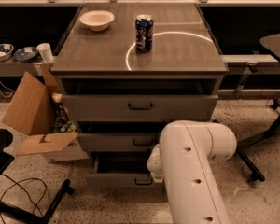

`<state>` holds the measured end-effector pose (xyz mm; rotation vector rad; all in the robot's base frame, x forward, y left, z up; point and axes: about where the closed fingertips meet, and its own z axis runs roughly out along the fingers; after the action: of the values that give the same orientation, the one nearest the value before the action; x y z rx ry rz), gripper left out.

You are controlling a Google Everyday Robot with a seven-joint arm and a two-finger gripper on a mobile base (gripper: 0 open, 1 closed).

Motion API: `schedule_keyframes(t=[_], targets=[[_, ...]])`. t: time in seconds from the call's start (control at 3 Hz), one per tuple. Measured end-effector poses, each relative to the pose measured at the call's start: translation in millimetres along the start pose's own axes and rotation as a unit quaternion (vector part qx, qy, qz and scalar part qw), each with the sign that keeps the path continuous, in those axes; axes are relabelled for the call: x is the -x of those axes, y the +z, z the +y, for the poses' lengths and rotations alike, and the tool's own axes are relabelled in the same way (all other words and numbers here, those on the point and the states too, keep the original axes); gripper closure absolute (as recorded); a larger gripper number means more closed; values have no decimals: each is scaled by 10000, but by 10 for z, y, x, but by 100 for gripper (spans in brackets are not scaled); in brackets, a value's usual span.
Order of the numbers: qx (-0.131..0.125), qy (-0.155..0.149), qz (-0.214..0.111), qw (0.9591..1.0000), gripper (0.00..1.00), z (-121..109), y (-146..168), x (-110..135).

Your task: Open bottom drawer

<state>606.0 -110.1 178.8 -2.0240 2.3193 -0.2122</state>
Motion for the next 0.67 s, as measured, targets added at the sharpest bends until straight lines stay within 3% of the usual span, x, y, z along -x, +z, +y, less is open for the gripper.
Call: schedule_keyframes(t=[0.33, 0.67], targets=[[0, 0, 0, 10000, 100, -8, -59, -3], [194, 313, 56, 9993, 100, 281, -19, -205]])
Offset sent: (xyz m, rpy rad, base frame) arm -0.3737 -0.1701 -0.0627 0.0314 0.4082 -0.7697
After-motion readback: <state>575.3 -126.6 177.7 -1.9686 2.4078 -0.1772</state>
